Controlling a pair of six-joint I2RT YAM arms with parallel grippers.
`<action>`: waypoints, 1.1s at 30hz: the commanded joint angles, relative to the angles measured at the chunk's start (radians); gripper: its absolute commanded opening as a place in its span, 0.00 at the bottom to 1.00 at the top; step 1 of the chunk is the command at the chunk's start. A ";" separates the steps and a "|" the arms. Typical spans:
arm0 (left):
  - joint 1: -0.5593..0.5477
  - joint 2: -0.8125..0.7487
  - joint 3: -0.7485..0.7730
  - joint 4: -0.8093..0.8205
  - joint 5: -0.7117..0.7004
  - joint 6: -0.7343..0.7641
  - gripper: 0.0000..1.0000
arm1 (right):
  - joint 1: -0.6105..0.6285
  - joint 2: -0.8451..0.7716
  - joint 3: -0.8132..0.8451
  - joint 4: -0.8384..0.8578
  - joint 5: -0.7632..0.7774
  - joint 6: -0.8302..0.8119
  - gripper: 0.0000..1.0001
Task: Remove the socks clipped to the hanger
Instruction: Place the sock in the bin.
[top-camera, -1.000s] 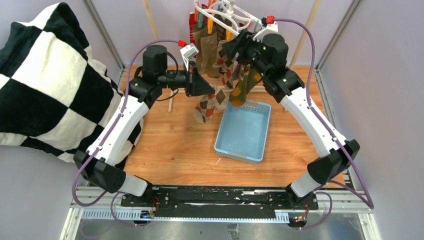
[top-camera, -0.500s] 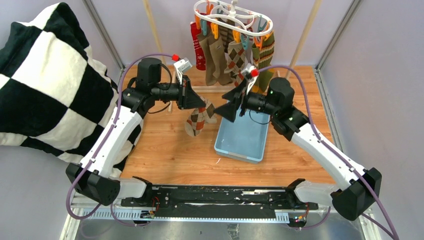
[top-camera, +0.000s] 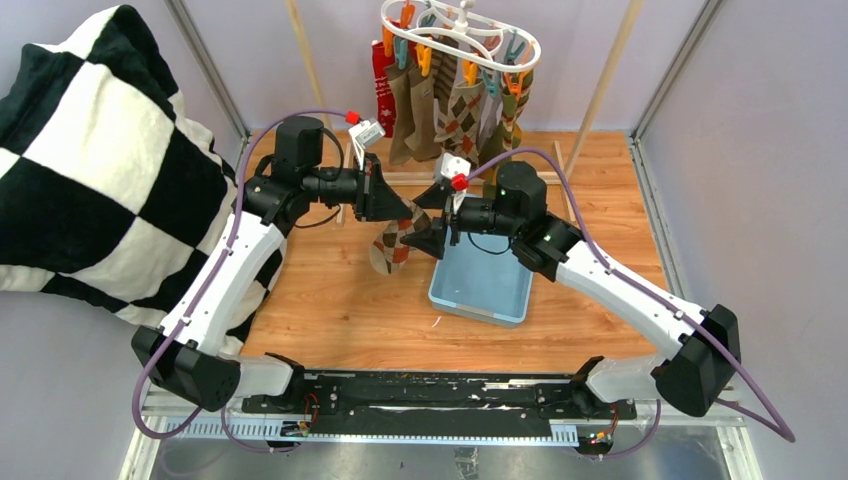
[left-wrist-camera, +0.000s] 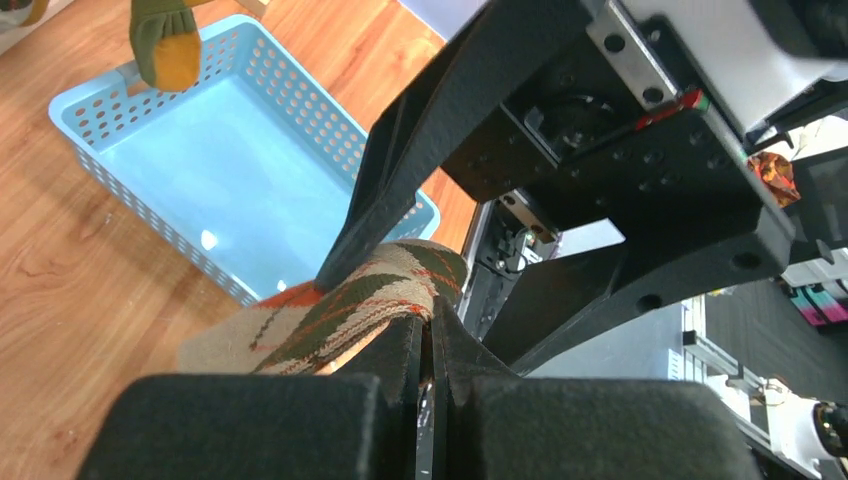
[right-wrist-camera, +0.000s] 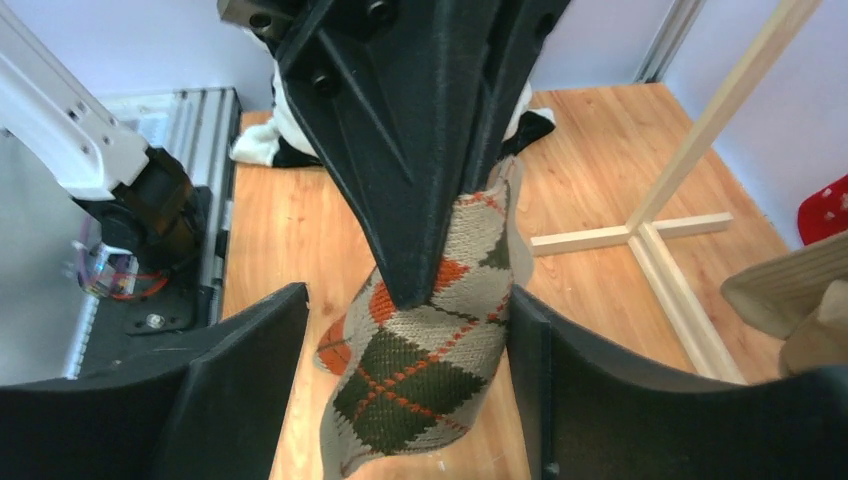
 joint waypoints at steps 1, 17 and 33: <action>0.004 -0.017 0.029 -0.015 0.022 -0.023 0.02 | 0.045 0.005 0.026 -0.004 0.049 -0.101 0.63; 0.184 -0.008 0.109 -0.218 -0.160 0.095 1.00 | -0.174 -0.018 -0.034 -0.274 0.154 0.184 0.00; 0.215 -0.052 0.068 -0.257 -0.209 0.140 1.00 | -0.345 0.261 0.015 -0.531 0.798 0.351 0.40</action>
